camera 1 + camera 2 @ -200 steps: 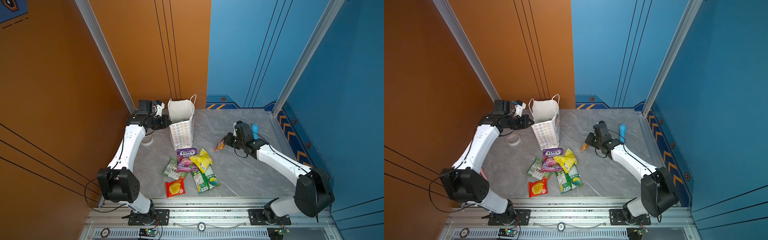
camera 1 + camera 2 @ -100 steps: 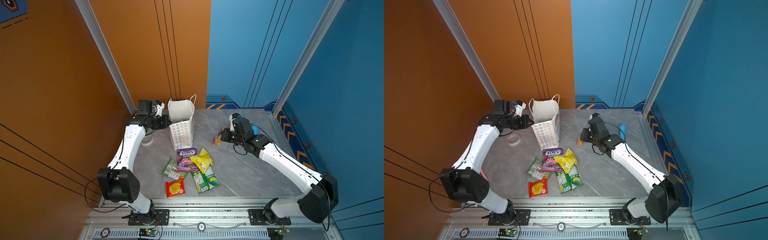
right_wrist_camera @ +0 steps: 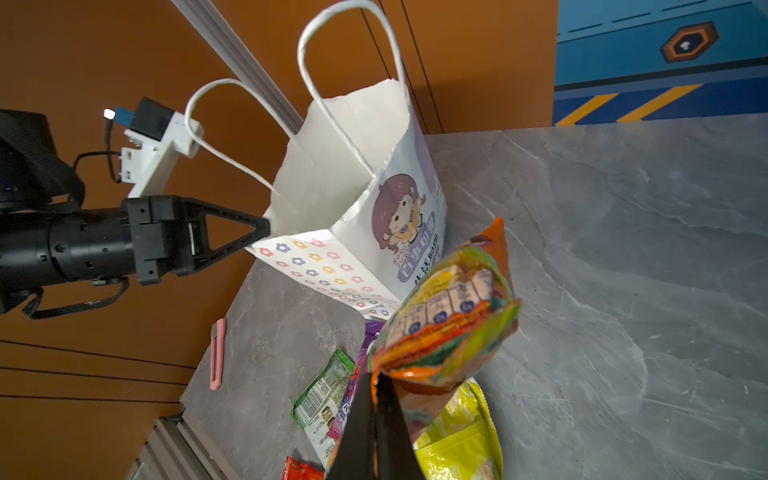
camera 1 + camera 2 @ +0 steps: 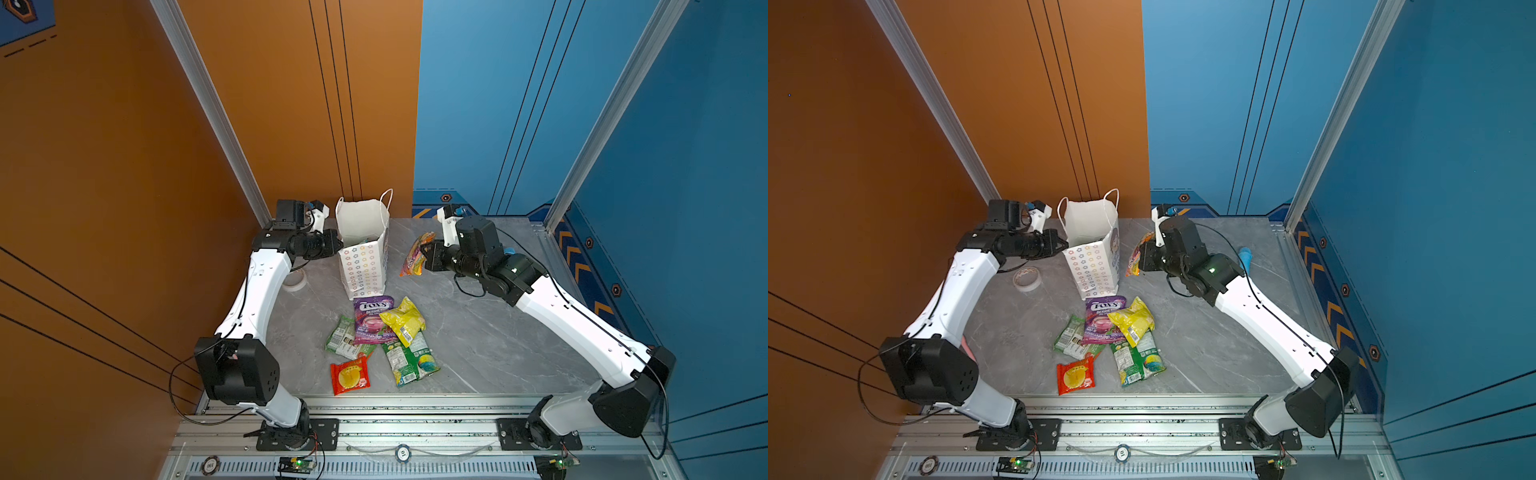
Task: Place the snacks into the paper bag
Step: 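Lift the orange bag and carry it over the paper bag with the right gripper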
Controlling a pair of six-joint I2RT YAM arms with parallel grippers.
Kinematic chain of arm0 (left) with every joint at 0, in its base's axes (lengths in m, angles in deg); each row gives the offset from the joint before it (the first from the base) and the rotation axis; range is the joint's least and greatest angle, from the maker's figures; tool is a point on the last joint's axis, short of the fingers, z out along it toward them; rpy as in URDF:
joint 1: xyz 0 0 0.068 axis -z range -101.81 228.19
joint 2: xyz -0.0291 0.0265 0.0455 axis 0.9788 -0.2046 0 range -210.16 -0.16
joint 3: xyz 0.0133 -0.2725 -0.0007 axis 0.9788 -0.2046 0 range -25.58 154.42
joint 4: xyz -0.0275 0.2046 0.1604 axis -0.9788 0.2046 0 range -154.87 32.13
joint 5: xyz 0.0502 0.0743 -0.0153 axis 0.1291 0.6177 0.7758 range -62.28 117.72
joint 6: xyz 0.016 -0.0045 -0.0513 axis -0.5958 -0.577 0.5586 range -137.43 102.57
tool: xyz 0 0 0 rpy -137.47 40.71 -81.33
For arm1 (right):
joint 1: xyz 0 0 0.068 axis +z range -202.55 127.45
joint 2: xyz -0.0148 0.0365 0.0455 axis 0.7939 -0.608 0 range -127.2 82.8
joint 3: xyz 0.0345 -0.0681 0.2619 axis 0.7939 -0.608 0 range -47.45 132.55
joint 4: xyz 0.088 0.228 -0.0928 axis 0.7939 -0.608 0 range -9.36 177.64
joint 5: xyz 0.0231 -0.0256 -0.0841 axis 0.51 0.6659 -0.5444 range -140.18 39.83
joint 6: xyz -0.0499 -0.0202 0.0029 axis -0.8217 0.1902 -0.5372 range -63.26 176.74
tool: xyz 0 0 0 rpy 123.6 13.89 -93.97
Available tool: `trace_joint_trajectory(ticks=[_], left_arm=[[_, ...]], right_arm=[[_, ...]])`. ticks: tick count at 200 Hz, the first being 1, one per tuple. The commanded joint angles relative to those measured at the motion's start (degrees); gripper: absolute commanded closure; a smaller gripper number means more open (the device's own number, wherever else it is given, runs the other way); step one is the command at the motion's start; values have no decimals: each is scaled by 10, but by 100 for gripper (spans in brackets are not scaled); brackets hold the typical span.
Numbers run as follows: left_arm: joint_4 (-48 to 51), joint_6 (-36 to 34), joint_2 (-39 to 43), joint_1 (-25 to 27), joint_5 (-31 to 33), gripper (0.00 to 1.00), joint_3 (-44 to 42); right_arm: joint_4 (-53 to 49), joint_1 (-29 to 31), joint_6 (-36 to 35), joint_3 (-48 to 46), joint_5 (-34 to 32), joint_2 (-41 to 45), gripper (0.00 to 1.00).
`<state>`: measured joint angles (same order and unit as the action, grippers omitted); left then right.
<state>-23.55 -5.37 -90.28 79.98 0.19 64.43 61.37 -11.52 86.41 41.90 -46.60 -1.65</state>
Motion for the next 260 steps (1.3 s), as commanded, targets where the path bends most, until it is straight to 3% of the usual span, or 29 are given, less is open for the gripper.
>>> trace_joint_trajectory(ticks=[1, 106, 194, 260], left_arm=[[16, 2, -7, -4, 0, 98, -13], [16, 2, -8, -4, -1, 98, -13], [16, 3, -10, -6, -2, 98, -13], [16, 5, -13, -7, -6, 98, -13]], right_arm=[[0, 20, -23, 53, 29, -14, 100], [11, 67, -37, 268, 55, -138, 100], [17, 63, -32, 412, -11, -264, 100], [36, 49, -23, 454, -50, -298, 100]])
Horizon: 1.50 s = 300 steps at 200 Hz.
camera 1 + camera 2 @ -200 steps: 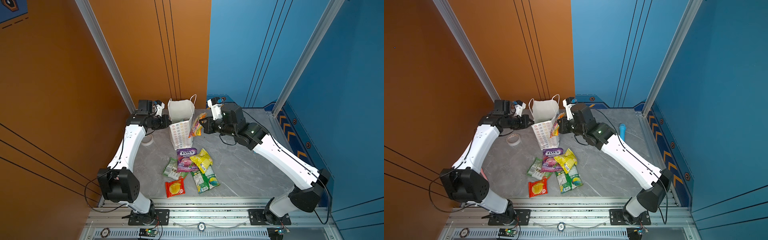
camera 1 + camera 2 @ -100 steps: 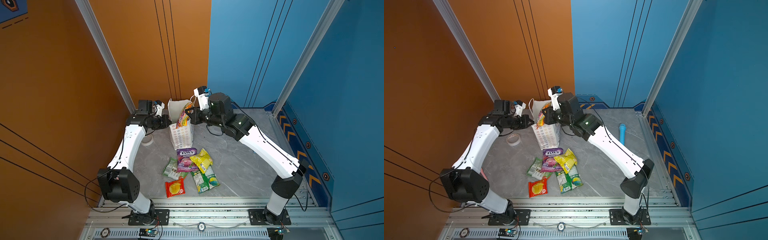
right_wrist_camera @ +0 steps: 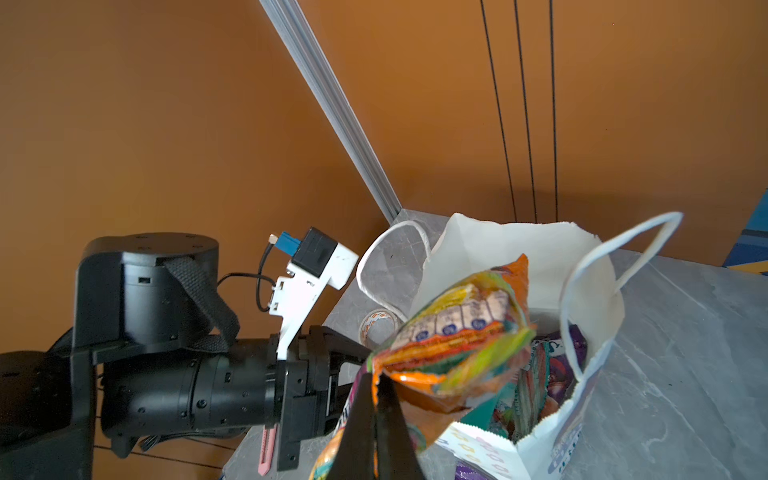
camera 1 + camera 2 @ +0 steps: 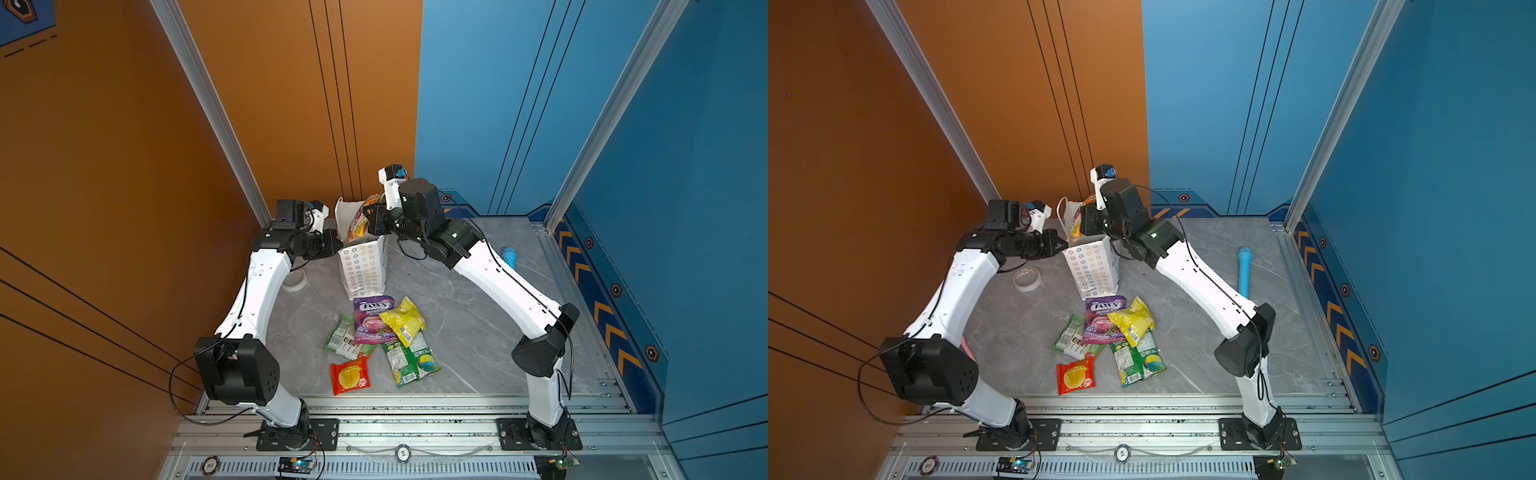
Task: Place the snacks into the paper bag
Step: 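Lift the orange bag and carry it over the paper bag with the right gripper, then lower the orange bag into the paper bag and open the right gripper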
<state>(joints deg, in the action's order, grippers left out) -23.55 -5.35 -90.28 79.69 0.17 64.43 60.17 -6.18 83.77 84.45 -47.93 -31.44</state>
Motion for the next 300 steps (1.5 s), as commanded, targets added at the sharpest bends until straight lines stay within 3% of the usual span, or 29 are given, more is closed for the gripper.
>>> trace_joint_trajectory(ticks=[1, 89, 207, 300], left_arm=[[16, 4, -13, -4, -6, 98, -13], [16, 4, -9, -4, -5, 98, -12], [16, 5, -10, -5, -8, 98, -12], [16, 8, -11, -6, -15, 98, -11]], right_arm=[[49, -5, 3, 28, -37, 0, 100], [57, -3, 28, 83, -96, -81, 100], [124, 11, 62, 89, -178, -135, 100], [164, 2, 97, 125, -191, -190, 100]])
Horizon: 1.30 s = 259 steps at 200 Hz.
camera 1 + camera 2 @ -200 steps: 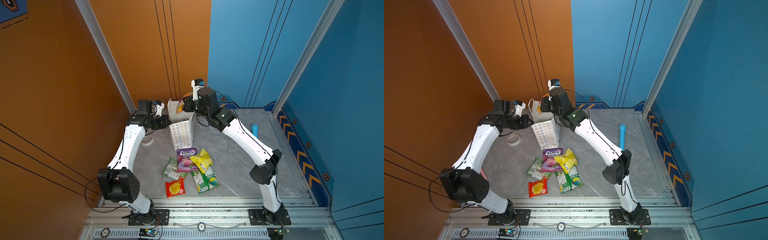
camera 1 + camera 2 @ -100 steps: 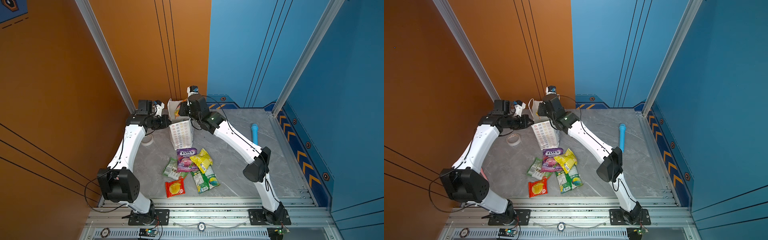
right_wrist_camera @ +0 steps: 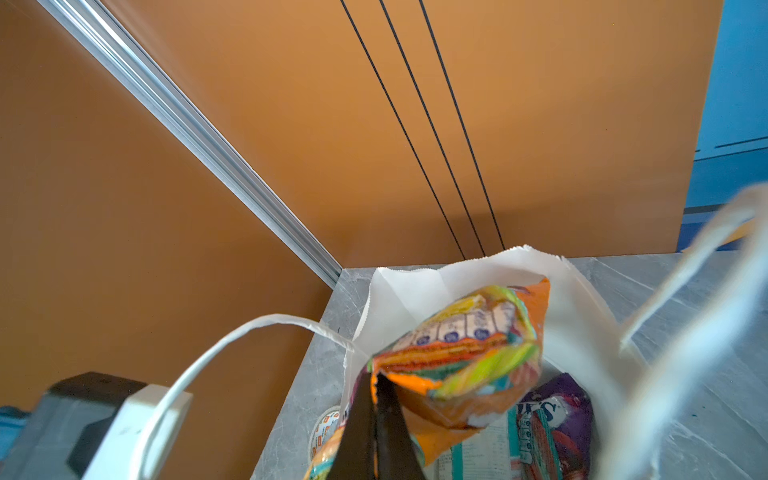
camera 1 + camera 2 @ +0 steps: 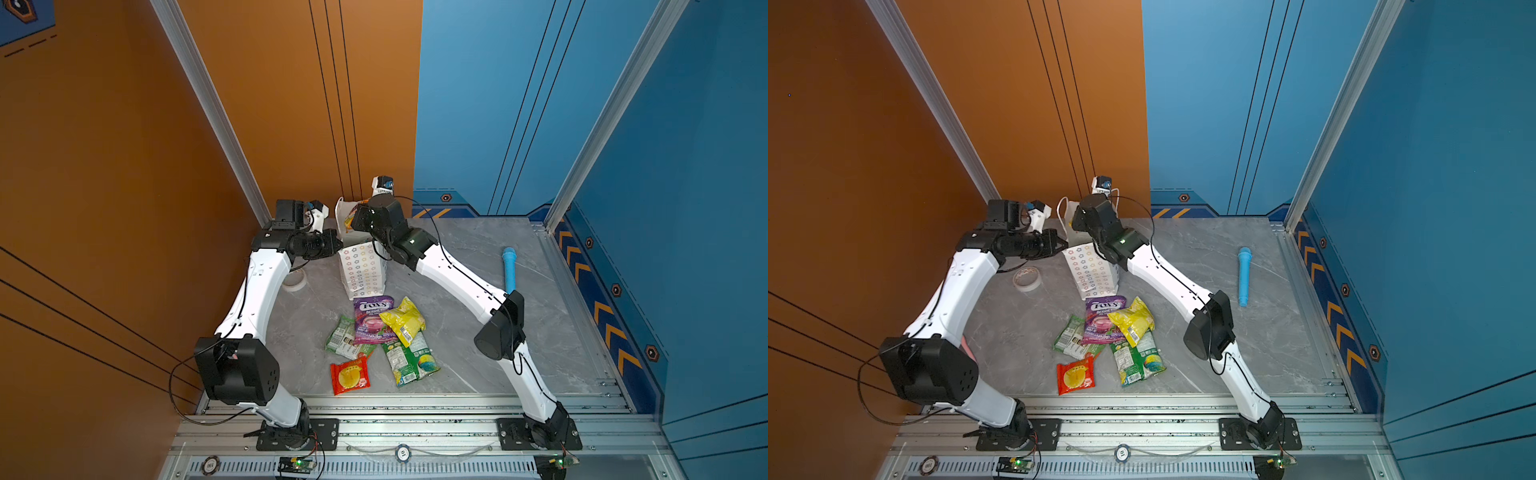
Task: Place the snacks into the paper bag
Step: 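Lower the orange bag into the paper bag and open the right gripper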
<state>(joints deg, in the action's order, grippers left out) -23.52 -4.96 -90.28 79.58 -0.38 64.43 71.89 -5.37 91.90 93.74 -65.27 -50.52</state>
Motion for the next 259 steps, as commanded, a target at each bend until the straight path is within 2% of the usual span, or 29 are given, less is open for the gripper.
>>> trace_joint_trajectory(ticks=[1, 90, 147, 157, 172, 187, 215, 259], left_arm=[[15, 4, -11, -5, -9, 98, -11], [15, 4, -11, -5, -10, 98, -11], [15, 4, -10, -6, -8, 98, -11], [15, 3, -10, -6, -8, 98, -12], [15, 3, -10, -7, -8, 98, -12], [15, 4, -10, -8, -8, 98, -12], [15, 3, -11, -8, -8, 98, -12], [15, 3, -11, -8, -6, 98, -12]], right_arm=[[47, -6, 17, 33, -17, 1, 100], [59, -24, 61, 66, 3, -40, 100], [65, -24, 64, 67, 10, -43, 100], [63, -25, 66, 67, 14, -40, 88], [59, -24, 61, 66, 26, -32, 65], [55, -22, 49, 65, 33, -17, 54], [66, -17, 30, 25, 52, 28, 51], [142, -16, 16, -166, 69, 159, 51]])
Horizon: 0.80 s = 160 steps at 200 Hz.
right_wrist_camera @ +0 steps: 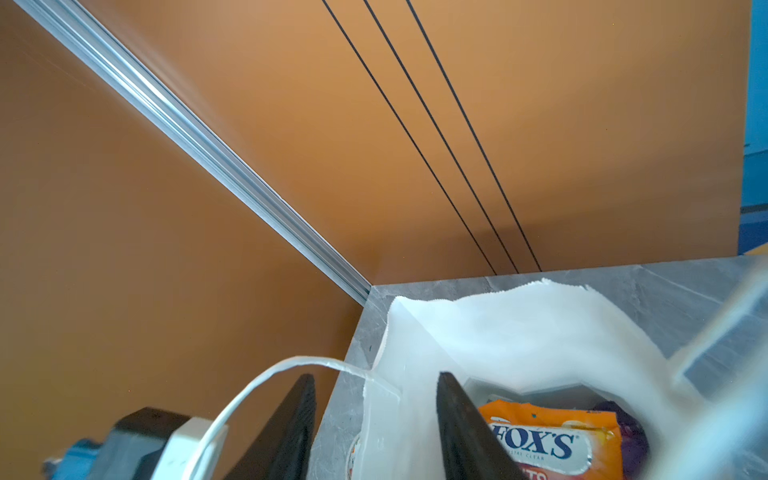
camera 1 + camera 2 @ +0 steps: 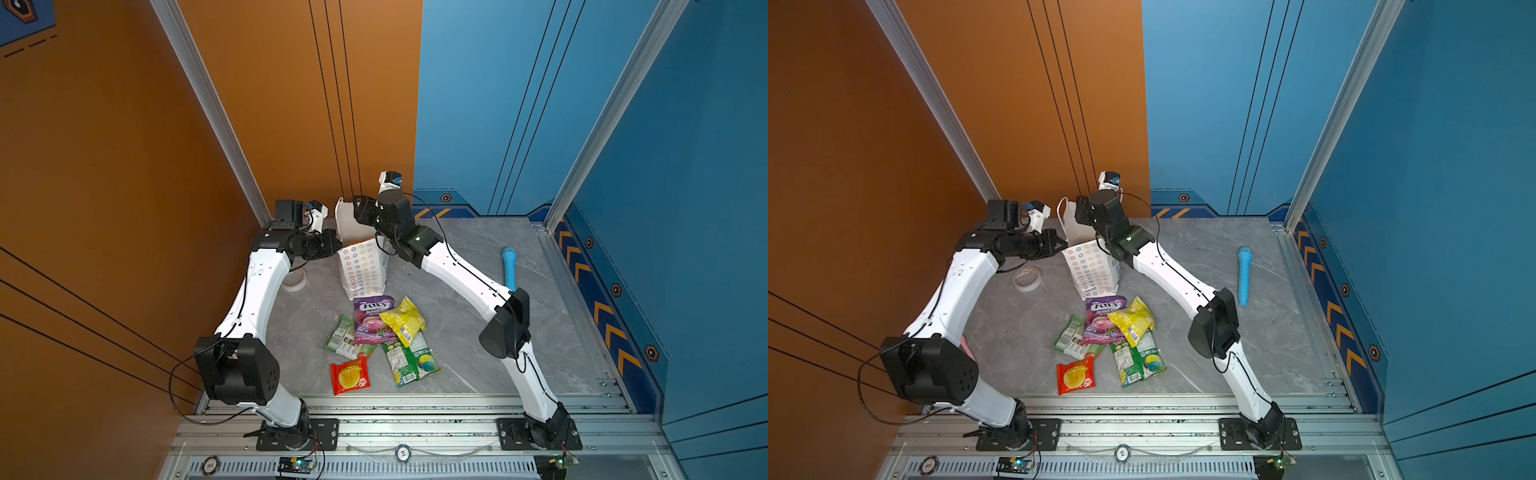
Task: Place the snacks into the paper bag
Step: 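Lower the orange bag into the paper bag and open the right gripper, then move the right gripper back toward the loose snack bags on the table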
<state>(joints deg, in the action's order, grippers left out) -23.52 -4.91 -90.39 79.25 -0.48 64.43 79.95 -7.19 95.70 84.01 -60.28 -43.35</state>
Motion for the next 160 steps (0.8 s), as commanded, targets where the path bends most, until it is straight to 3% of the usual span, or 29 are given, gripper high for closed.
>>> trace_joint_trajectory(ticks=[1, 84, 121, 160], left_arm=[[15, 2, -10, -4, -5, 98, -12], [15, 1, -11, -4, 2, 98, -13], [15, -1, -12, -4, 6, 98, -13], [15, 0, -13, -2, 4, 98, -13]], right_arm=[[62, 3, -23, -73, 20, 92, 51], [-63, -2, -96, -400, 30, 312, 48], [-95, -7, -62, -575, 35, 397, 47], [-98, 1, -14, -666, 52, 408, 47]])
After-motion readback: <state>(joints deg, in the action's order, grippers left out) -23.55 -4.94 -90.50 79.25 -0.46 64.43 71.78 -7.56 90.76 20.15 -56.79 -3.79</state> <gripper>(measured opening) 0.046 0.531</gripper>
